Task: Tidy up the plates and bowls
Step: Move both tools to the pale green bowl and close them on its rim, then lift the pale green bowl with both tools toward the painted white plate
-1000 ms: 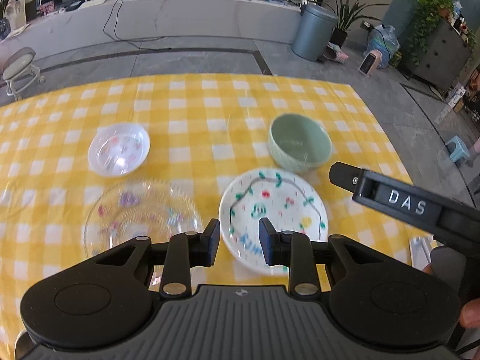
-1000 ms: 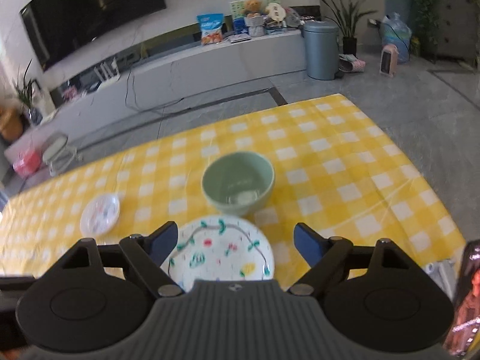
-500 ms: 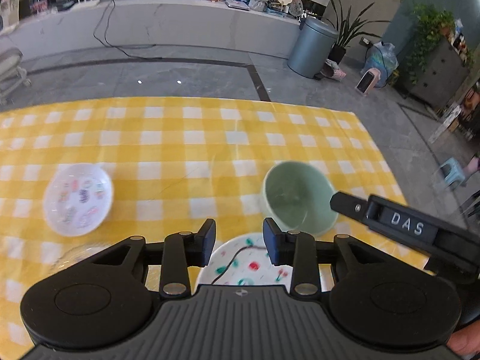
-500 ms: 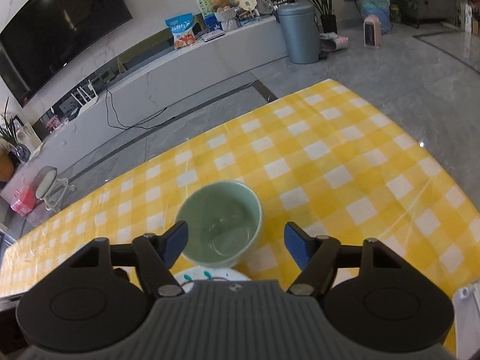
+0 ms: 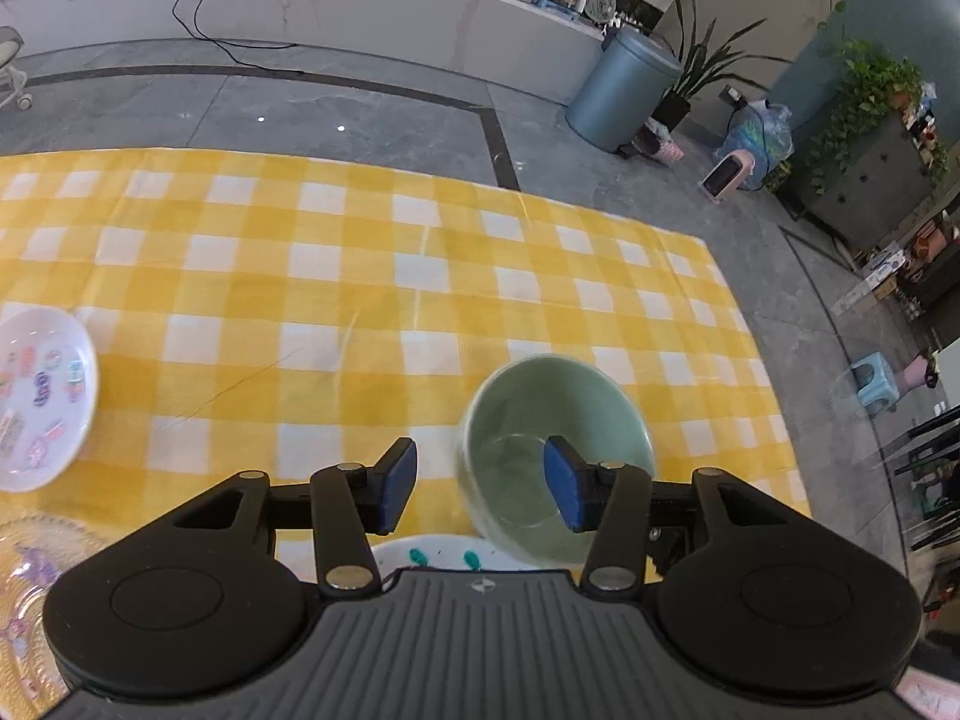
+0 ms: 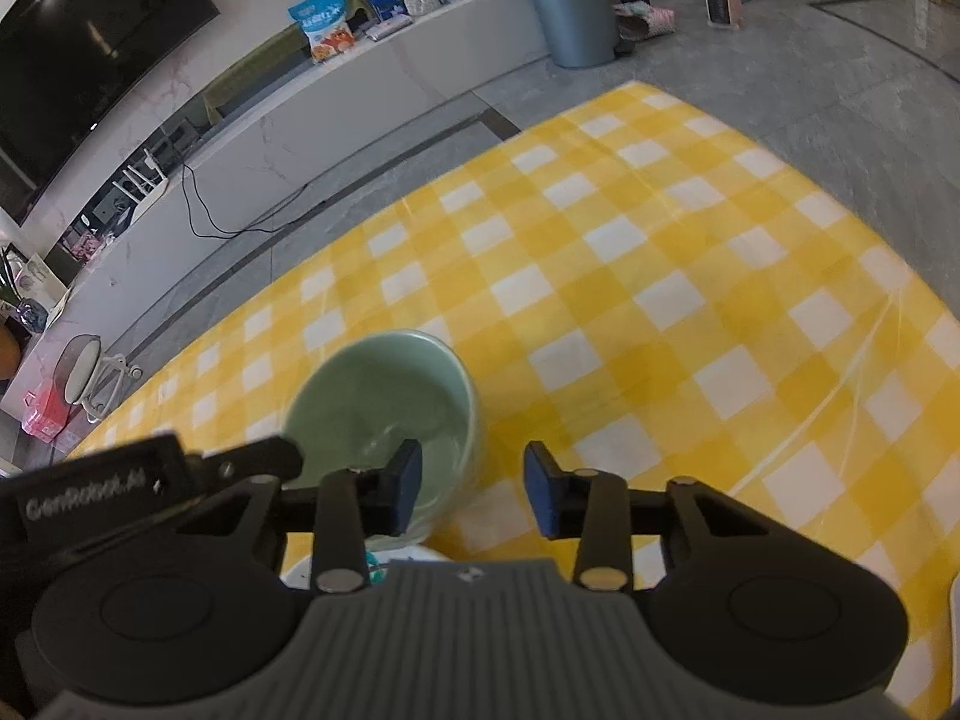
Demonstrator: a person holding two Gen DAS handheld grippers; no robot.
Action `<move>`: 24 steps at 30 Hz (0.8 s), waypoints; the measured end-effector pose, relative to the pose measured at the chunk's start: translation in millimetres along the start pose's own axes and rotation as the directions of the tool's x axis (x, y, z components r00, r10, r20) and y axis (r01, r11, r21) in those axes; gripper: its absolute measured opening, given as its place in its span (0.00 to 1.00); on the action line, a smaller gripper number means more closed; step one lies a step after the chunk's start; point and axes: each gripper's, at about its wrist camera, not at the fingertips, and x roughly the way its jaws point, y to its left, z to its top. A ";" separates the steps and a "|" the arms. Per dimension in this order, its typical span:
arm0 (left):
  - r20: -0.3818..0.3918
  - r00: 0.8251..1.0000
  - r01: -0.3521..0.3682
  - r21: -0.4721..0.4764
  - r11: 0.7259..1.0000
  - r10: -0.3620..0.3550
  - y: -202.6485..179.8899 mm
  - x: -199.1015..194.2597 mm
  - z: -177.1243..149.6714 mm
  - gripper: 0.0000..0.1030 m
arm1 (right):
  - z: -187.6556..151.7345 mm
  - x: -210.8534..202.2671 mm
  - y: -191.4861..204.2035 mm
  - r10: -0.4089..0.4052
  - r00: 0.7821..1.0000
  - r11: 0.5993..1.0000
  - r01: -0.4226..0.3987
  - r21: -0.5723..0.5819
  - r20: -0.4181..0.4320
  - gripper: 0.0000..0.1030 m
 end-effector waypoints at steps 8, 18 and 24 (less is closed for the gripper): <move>-0.042 0.999 -0.032 0.019 0.999 0.033 -6.8 22.0 0.2 0.50 | -1.1 10.3 -4.7 0.036 0.999 0.999 -0.036 0.016 -0.022 0.27; -0.068 0.995 -0.068 0.018 0.998 0.069 -7.6 32.1 -2.5 0.27 | -0.9 21.0 -7.6 0.084 0.995 0.996 -0.082 0.040 -0.057 0.24; -0.063 0.991 -0.114 0.056 0.992 0.118 -13.2 33.9 -3.2 0.14 | -1.5 28.0 -7.5 0.080 0.994 0.997 -0.078 0.031 -0.076 0.22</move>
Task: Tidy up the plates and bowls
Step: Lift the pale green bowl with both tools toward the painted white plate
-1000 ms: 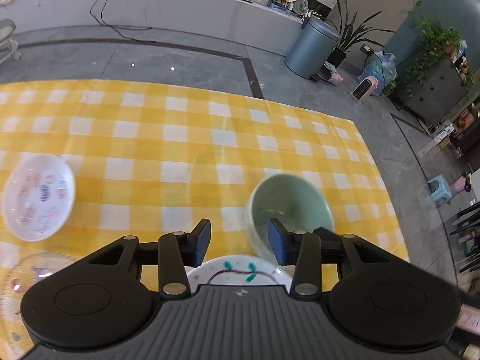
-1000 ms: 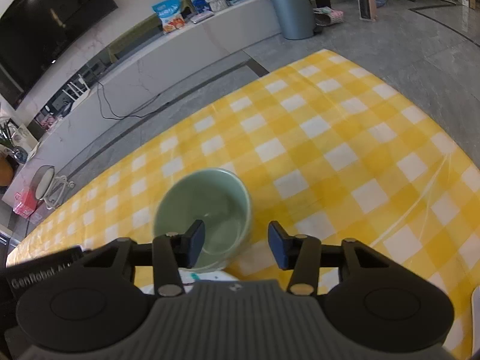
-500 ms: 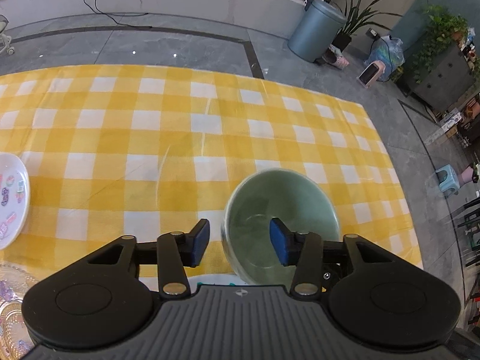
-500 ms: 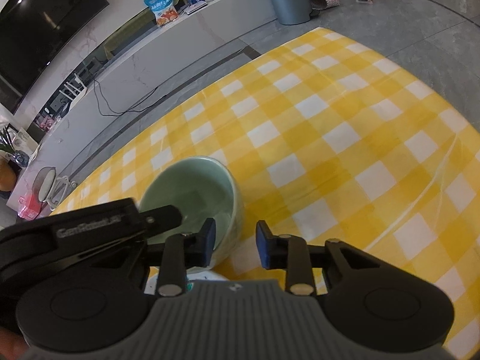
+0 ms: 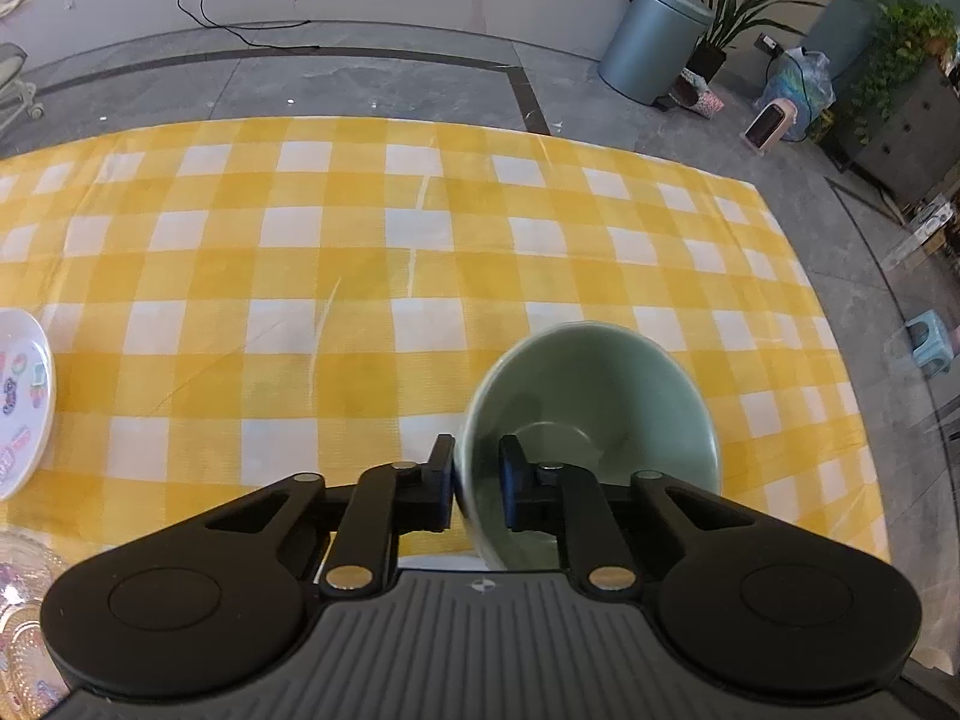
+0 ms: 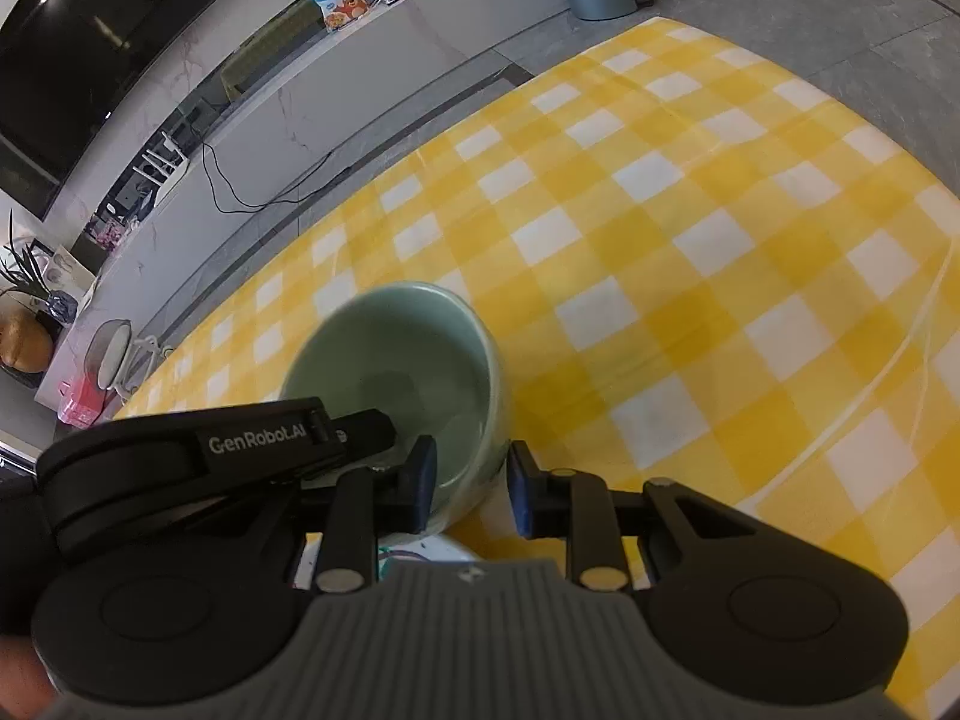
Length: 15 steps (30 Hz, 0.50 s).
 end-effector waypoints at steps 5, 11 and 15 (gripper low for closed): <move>0.011 1.000 -0.011 0.021 1.000 0.011 -3.8 -4.2 -1.2 0.11 | -0.3 1.8 0.6 -0.019 1.000 1.000 0.019 -0.006 -0.001 0.19; 0.024 1.000 0.006 0.008 1.000 -0.006 -4.0 -15.4 -3.4 0.10 | 1.6 -6.2 1.9 -0.034 0.999 0.999 0.034 -0.007 0.001 0.17; 0.042 0.999 0.002 0.008 1.000 -0.002 -6.3 -31.3 -3.9 0.10 | 1.6 -19.0 7.7 -0.026 1.000 0.999 0.026 -0.022 0.012 0.17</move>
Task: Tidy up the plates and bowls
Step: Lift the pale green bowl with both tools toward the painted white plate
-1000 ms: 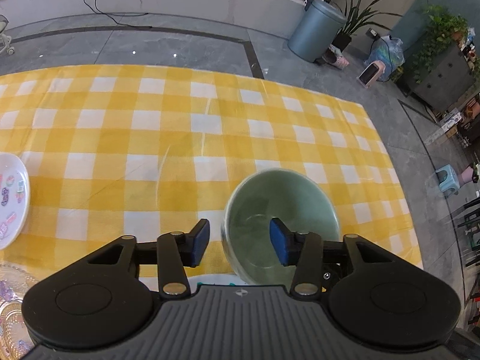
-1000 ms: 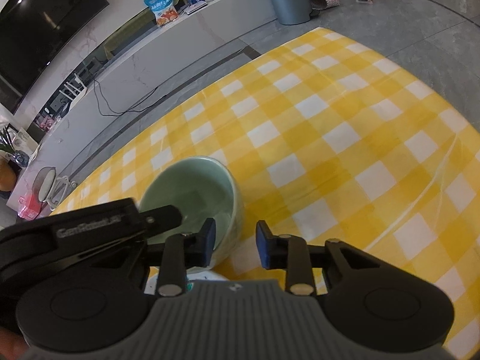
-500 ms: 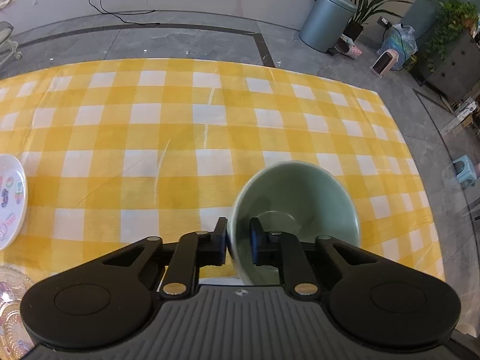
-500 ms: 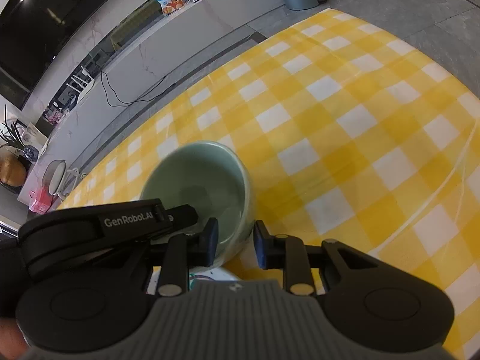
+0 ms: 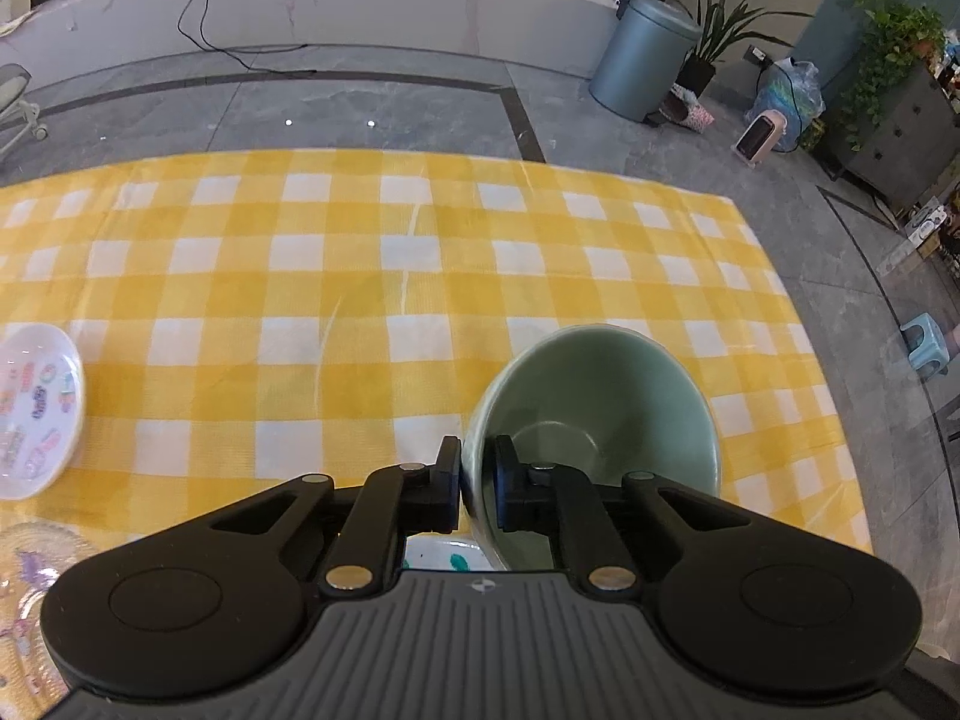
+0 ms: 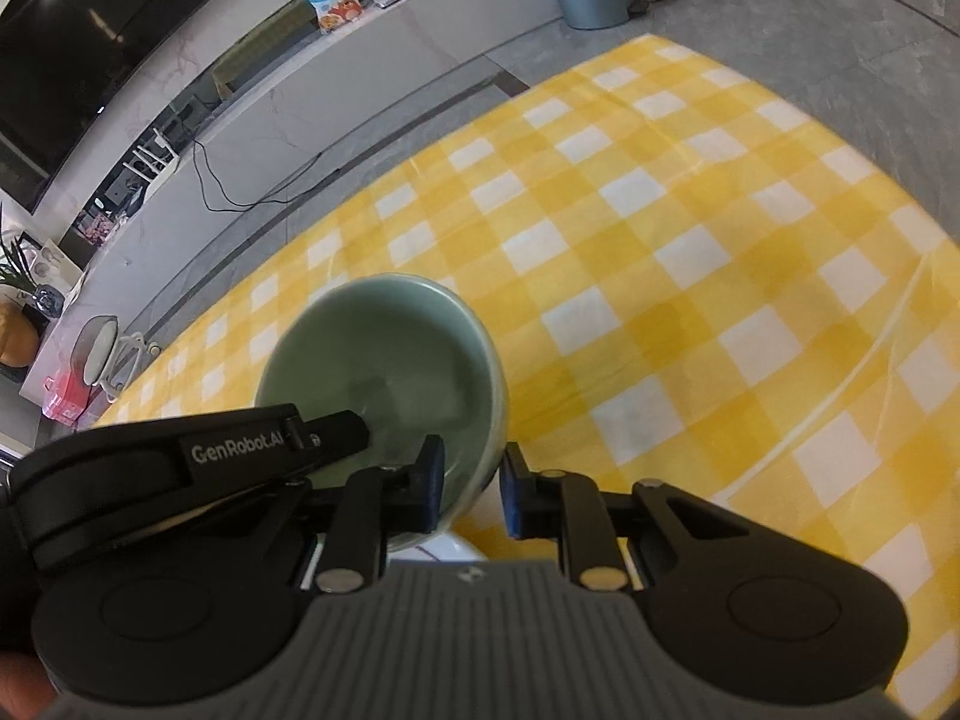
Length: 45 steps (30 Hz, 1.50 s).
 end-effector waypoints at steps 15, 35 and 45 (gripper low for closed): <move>-0.005 0.999 -0.051 -0.068 0.996 0.050 26.5 -72.0 -38.6 0.09 | -42.0 -54.5 29.3 0.100 0.993 0.990 -0.105 -0.095 -0.055 0.16; -0.065 0.995 -0.079 -0.117 0.990 0.072 60.9 -140.8 -131.7 0.09 | -144.5 -112.6 51.9 0.105 0.982 0.961 -0.141 -0.237 -0.158 0.16; -0.025 0.999 -0.038 -0.138 0.990 0.035 84.1 -206.2 -148.3 0.10 | -170.8 -164.5 85.6 0.143 0.982 0.930 -0.176 -0.322 -0.125 0.16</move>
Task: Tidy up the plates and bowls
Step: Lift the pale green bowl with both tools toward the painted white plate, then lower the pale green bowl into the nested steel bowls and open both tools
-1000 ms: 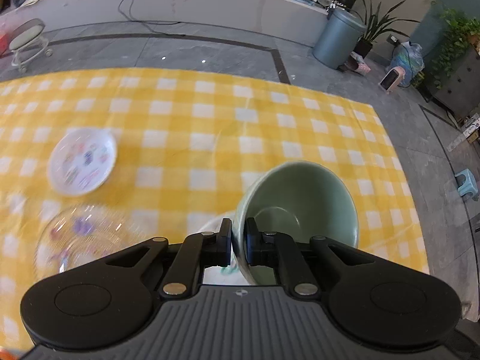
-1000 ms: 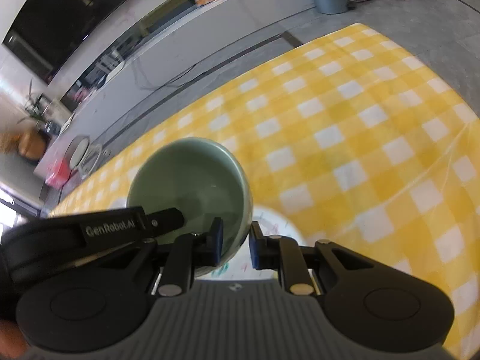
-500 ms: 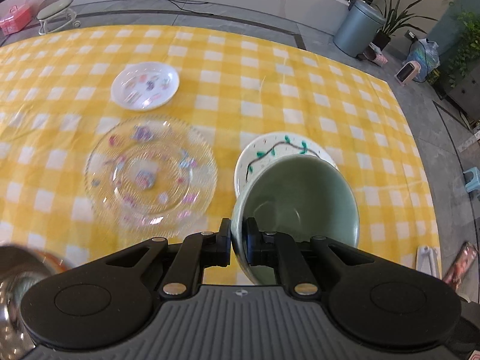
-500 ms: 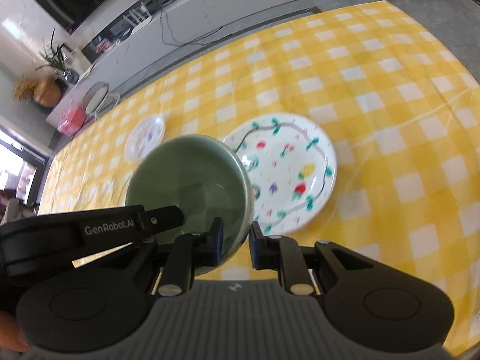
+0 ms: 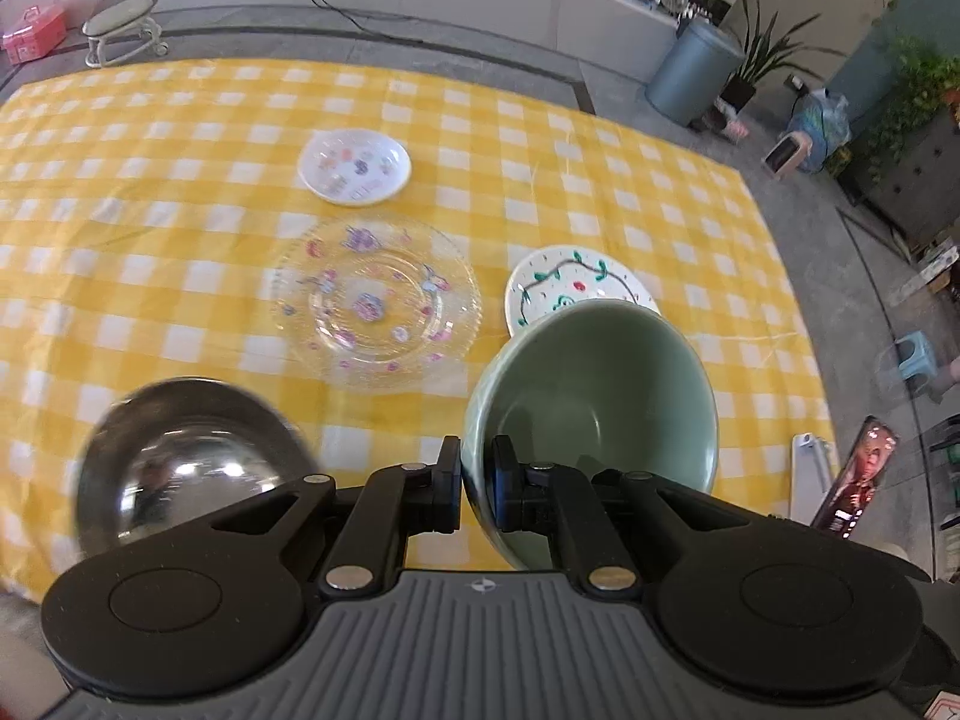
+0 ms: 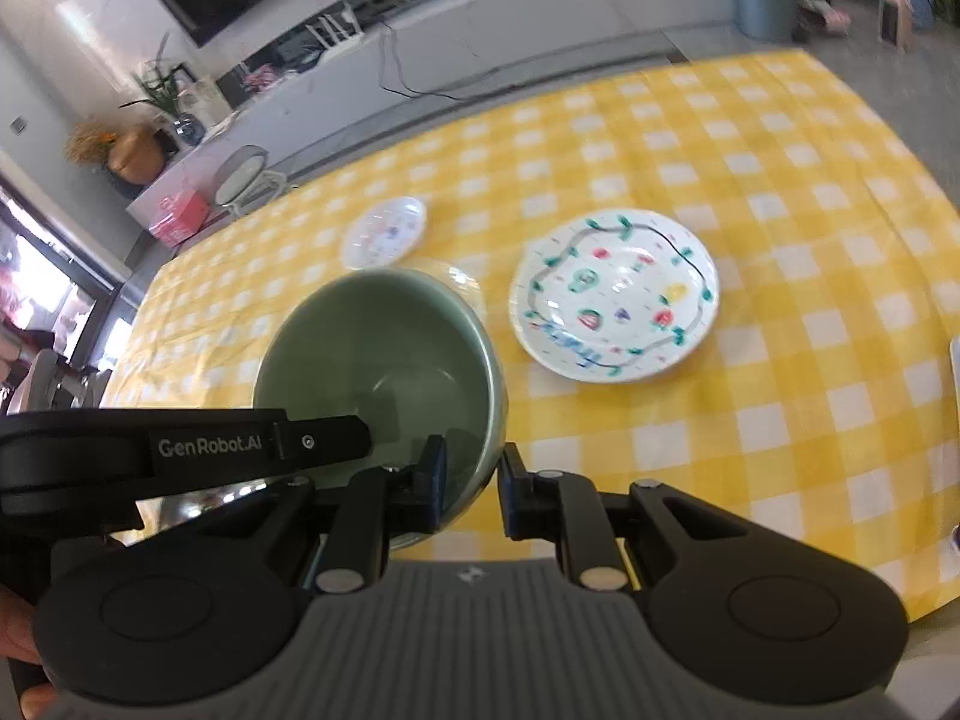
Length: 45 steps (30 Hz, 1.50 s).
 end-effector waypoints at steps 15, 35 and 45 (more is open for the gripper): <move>-0.007 0.998 -0.056 -0.139 0.989 0.056 92.5 -51.5 -13.4 0.10 | -14.1 9.8 102.1 0.115 0.989 0.975 -0.130 -0.179 -0.094 0.14; -0.163 0.986 -0.067 -0.185 0.980 0.037 133.2 -3.2 -24.6 0.13 | -27.4 72.9 111.2 0.038 0.969 0.976 -0.089 -0.201 -0.243 0.10; -0.170 0.984 -0.085 -0.177 0.981 0.054 136.9 2.5 -21.1 0.15 | -29.3 84.1 125.6 -0.033 0.974 0.957 -0.033 -0.288 -0.222 0.10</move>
